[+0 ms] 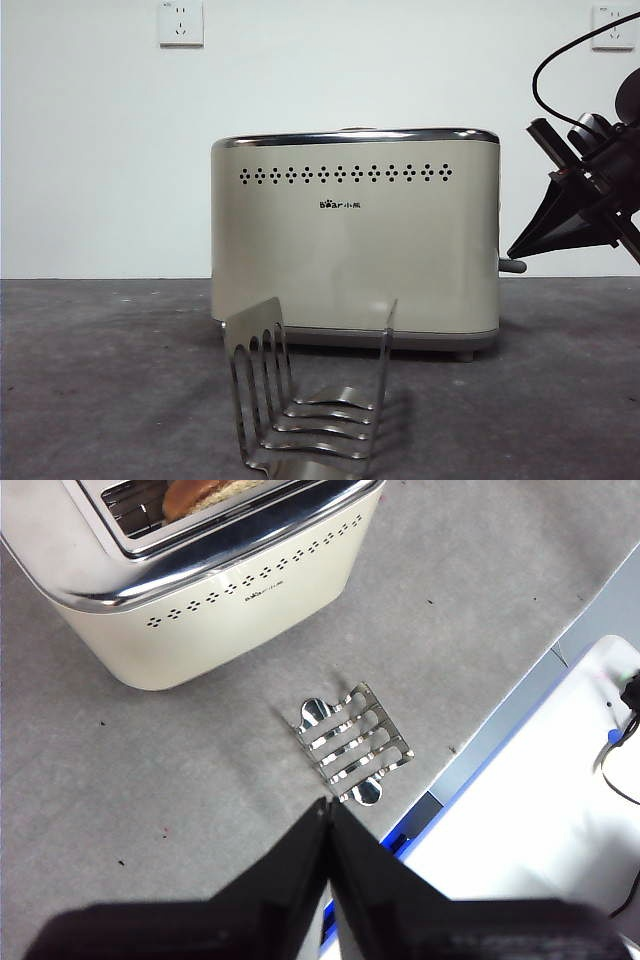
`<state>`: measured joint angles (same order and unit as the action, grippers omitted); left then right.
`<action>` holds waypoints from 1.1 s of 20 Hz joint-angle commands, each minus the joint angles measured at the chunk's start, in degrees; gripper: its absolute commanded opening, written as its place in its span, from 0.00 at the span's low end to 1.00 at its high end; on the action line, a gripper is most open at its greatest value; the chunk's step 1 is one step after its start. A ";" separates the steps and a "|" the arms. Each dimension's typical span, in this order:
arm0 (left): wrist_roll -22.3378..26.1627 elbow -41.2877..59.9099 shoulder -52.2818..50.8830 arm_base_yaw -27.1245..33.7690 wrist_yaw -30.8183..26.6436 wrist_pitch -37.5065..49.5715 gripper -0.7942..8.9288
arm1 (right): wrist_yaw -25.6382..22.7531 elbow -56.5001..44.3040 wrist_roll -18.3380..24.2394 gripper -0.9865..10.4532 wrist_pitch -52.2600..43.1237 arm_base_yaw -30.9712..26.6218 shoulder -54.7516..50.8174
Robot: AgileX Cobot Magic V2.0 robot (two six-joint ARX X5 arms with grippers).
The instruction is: Pick up a slice of bread from the rack,put the bread on the toaster,press the button
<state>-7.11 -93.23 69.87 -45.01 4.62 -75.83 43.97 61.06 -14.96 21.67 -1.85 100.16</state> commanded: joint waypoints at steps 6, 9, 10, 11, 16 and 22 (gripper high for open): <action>-0.92 0.59 -0.11 -0.02 -0.17 0.11 0.07 | -1.88 0.22 1.03 0.08 4.35 0.33 -4.94; -1.75 0.59 -0.11 -0.02 -0.17 0.11 0.07 | -2.08 2.08 1.14 0.08 6.93 0.33 -10.64; -1.75 0.59 -0.11 -0.02 -0.20 0.11 0.07 | -2.67 2.89 1.14 0.08 8.24 0.33 -12.63; -1.75 0.59 -0.11 -0.02 -0.22 0.11 0.07 | -3.37 3.65 1.16 0.08 9.68 0.33 -14.80; -2.60 0.59 -0.11 -0.02 -4.98 0.11 0.07 | -11.52 7.21 1.75 0.08 19.74 0.33 -27.54; -3.26 0.59 -0.11 -0.02 -6.36 0.11 0.07 | -25.46 9.51 1.84 0.08 32.59 0.33 -44.89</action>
<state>-9.74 -93.23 69.87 -45.01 -1.58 -75.83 18.87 70.35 -13.63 54.26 -1.61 55.66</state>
